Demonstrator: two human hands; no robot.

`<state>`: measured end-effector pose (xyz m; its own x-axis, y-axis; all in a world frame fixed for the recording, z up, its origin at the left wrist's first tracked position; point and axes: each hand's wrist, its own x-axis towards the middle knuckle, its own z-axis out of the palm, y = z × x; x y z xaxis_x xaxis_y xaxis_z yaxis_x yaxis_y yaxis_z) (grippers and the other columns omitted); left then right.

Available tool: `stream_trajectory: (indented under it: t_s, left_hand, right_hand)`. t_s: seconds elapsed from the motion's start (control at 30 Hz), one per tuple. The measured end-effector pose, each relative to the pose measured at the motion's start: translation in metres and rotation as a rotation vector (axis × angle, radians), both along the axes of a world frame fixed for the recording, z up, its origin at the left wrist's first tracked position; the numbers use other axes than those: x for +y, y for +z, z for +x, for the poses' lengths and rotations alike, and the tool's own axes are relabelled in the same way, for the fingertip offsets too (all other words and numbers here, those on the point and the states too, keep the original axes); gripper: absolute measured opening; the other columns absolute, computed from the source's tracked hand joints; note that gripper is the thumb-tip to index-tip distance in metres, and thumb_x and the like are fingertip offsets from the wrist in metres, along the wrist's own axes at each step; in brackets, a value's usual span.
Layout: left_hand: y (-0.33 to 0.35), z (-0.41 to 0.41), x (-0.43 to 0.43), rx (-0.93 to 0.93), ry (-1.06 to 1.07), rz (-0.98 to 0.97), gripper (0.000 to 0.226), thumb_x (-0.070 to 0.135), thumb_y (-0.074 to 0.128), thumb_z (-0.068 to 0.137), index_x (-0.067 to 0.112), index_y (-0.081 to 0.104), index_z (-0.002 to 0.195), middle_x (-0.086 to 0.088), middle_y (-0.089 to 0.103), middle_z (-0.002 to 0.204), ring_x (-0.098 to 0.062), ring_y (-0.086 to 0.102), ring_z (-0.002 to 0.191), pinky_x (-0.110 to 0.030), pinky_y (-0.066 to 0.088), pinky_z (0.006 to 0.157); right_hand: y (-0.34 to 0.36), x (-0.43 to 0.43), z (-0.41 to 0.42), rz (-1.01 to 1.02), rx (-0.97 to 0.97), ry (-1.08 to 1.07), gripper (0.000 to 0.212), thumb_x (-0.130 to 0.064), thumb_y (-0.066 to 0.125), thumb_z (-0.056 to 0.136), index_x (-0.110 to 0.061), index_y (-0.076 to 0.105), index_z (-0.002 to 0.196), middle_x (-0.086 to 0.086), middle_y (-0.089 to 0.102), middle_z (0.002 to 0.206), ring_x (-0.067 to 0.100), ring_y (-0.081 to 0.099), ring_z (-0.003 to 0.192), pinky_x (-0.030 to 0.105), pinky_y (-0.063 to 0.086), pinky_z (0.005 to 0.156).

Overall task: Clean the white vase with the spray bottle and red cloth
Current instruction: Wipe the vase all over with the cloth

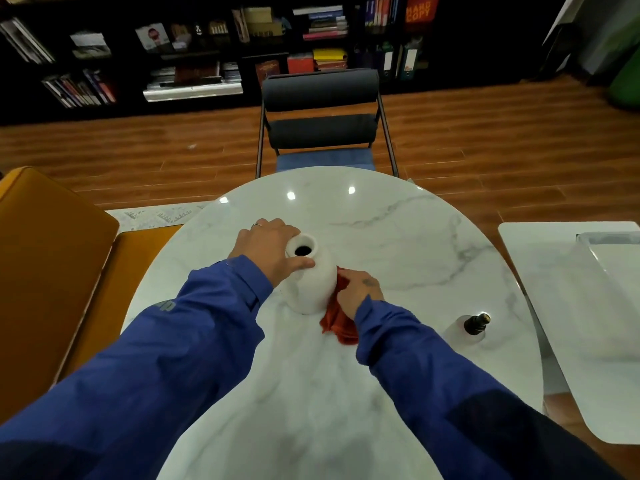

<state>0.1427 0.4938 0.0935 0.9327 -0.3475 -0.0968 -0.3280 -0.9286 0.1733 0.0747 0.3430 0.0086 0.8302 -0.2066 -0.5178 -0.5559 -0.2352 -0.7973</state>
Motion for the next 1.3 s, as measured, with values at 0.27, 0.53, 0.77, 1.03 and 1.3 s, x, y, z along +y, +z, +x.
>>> stream_trajectory:
  t_s: [0.27, 0.53, 0.77, 1.03, 1.3]
  left_hand:
    - [-0.005, -0.003, -0.007, -0.004, 0.057, -0.04, 0.052, 0.058, 0.062, 0.077, 0.02, 0.061, 0.112, -0.005, 0.059, 0.111, -0.026, 0.051, 0.106, -0.042, 0.044, 0.091]
    - [-0.002, -0.008, -0.01, -0.038, 0.155, 0.016, 0.055, 0.062, 0.062, 0.075, 0.011, 0.061, 0.094, -0.009, 0.063, 0.094, -0.028, 0.057, 0.088, -0.038, 0.047, 0.077]
    - [0.006, -0.01, -0.013, -0.025, 0.183, 0.044, 0.056, 0.062, 0.06, 0.077, 0.007, 0.062, 0.09, -0.009, 0.06, 0.083, -0.026, 0.056, 0.078, -0.032, 0.043, 0.066]
    - [0.006, -0.007, -0.022, -0.022, 0.219, 0.144, 0.061, 0.067, 0.054, 0.078, 0.009, 0.046, 0.058, -0.003, 0.045, 0.056, -0.022, 0.049, 0.063, -0.031, 0.037, 0.06]
    - [0.012, 0.007, -0.003, 0.076, 0.067, 0.083, 0.073, 0.068, 0.06, 0.072, 0.015, 0.057, 0.123, -0.007, 0.06, 0.118, -0.027, 0.057, 0.106, -0.037, 0.047, 0.09]
  right_hand:
    - [-0.045, 0.029, -0.034, -0.686, 0.082, 0.595, 0.049, -0.022, 0.065, 0.085, -0.014, 0.048, 0.13, 0.003, 0.038, 0.136, 0.029, 0.047, 0.113, 0.036, 0.047, 0.098]
    - [-0.036, -0.006, 0.0, -0.697, 0.001, 0.518, 0.057, -0.025, 0.081, 0.07, -0.023, 0.053, 0.119, 0.001, 0.043, 0.12, 0.027, 0.048, 0.1, 0.032, 0.051, 0.081]
    - [-0.029, -0.004, -0.014, -0.659, -0.007, 0.502, 0.031, -0.018, 0.049, 0.094, -0.02, 0.055, 0.124, 0.004, 0.046, 0.125, 0.028, 0.048, 0.111, 0.036, 0.051, 0.093]
    - [-0.033, 0.025, -0.033, -0.674, 0.028, 0.681, 0.046, -0.005, 0.052, 0.089, -0.021, 0.052, 0.132, 0.001, 0.039, 0.131, 0.028, 0.037, 0.119, 0.04, 0.047, 0.097]
    - [-0.021, -0.013, -0.002, -0.723, 0.059, 0.553, 0.037, -0.009, 0.052, 0.089, -0.024, 0.054, 0.122, 0.002, 0.044, 0.125, 0.028, 0.042, 0.115, 0.035, 0.05, 0.087]
